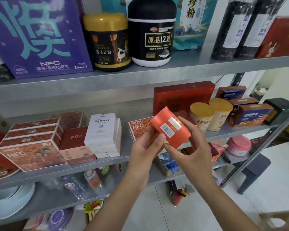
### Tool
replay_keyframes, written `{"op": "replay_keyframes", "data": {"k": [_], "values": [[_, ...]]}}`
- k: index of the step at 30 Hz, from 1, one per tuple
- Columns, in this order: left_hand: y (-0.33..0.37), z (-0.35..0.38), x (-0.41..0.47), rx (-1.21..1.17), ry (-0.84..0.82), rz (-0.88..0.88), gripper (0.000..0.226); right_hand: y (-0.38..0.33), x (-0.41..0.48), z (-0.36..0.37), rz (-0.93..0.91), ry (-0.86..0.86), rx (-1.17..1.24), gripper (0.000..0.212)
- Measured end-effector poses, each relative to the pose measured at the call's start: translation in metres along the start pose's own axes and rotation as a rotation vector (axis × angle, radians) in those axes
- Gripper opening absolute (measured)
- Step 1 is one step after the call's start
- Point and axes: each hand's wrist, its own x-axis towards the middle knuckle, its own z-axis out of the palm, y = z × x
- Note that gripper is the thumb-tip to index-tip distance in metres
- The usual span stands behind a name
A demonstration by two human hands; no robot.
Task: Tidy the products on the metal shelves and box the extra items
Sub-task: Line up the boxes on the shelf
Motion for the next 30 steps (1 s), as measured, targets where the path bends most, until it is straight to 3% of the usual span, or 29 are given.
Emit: {"op": "replay_keyframes", "data": {"k": [5,10,14,16,18,20,21,23,25,28,30], "values": [[0.006,0.002,-0.003,-0.093,-0.015,0.006,0.048,0.01,-0.004,0.004,-0.195,0.022,-0.038,0.069],[0.008,0.004,-0.007,-0.212,-0.008,-0.072,0.074,0.016,-0.016,0.02,-0.433,0.005,-0.213,0.063],[0.011,-0.006,-0.005,-0.17,0.029,-0.053,0.045,0.023,-0.012,0.004,-0.456,-0.269,-0.147,0.065],[0.011,-0.013,-0.004,-0.146,0.064,-0.054,0.047,0.031,-0.001,-0.013,-0.327,-0.285,-0.16,0.065],[0.014,-0.02,-0.004,-0.138,0.037,-0.052,0.056,0.039,0.014,-0.031,0.049,-0.158,-0.112,0.075],[0.016,-0.027,-0.004,-0.136,-0.031,-0.05,0.08,0.044,0.03,-0.049,0.448,-0.181,0.114,0.091],[0.016,-0.028,-0.003,-0.139,-0.063,-0.05,0.089,0.048,0.035,-0.056,0.552,-0.272,0.303,0.093],[0.015,-0.032,-0.003,-0.153,-0.132,-0.071,0.091,0.056,0.039,-0.064,0.676,-0.423,0.679,0.092],[0.014,-0.034,0.0,-0.161,-0.175,-0.114,0.075,0.06,0.033,-0.06,0.731,-0.445,0.851,0.086],[0.009,-0.038,0.008,-0.023,0.015,-0.129,0.047,0.058,0.026,-0.052,0.722,-0.266,0.794,0.063],[0.002,-0.04,0.013,0.112,0.145,-0.135,0.039,0.053,0.023,-0.05,0.689,-0.178,0.706,0.06]]}}
